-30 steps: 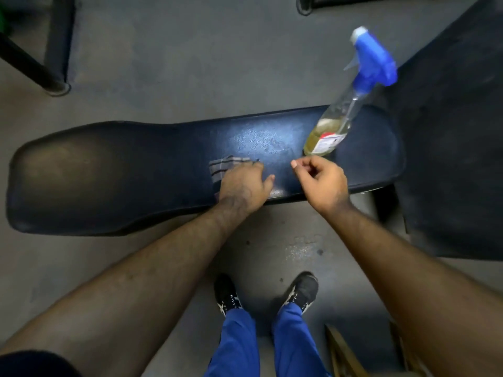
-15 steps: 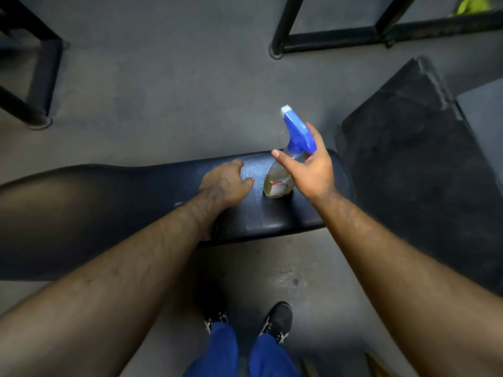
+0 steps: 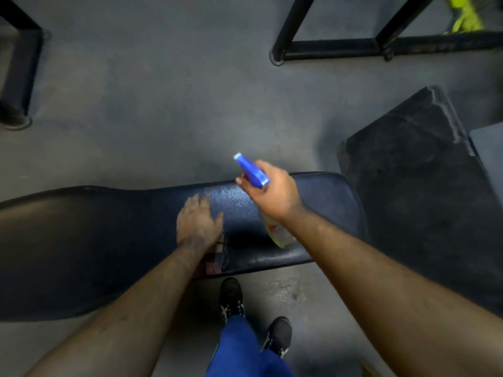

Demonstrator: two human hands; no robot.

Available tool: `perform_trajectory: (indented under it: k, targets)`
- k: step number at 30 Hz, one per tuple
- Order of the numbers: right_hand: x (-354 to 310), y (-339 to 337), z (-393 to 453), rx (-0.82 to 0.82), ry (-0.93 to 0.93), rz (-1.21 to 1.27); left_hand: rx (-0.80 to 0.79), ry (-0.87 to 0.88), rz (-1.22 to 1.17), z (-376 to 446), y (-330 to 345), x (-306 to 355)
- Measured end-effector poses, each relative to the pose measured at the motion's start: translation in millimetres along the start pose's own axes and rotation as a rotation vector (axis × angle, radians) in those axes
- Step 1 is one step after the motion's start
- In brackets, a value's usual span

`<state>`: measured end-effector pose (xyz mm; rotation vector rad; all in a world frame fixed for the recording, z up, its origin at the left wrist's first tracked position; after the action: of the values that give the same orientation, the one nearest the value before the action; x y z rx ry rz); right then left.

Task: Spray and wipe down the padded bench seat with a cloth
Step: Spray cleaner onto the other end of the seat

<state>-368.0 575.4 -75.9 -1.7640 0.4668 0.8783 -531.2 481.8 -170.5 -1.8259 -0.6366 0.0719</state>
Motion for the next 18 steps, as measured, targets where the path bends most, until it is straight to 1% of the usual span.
perform_trajectory:
  k: [3, 4, 8, 13, 16, 18]
  targets:
    - [3, 37, -5, -0.155, 0.127, -0.162, -0.11, -0.024, 0.015, -14, 34, -21]
    - [7, 48, -7, -0.187, 0.159, -0.182, -0.108, -0.009, 0.013, -17, 44, -25]
    - [25, 84, -19, -0.257, 0.258, -0.206, 0.008, 0.019, 0.003, -21, 61, -30]
    - [38, 93, -30, -0.222, 0.34, -0.225, 0.084, 0.039, 0.048, -20, 65, -31]
    - [46, 83, -37, -0.186, 0.401, -0.224, 0.06, 0.03, 0.121, -21, 63, -20]
    - [54, 72, -39, -0.171, 0.432, -0.201, 0.058, 0.127, 0.172, -22, 62, -4]
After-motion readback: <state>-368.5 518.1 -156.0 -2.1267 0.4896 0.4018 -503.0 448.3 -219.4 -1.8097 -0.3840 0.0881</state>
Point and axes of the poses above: each hand's wrist, its own z-axis towards the middle knuckle, its own y-axis out of the palm, x = y × z, the point moved 4 cm from there along z, towards the middle knuckle, and after that the axes turned 1 degree about z, right-handed, at the moved point
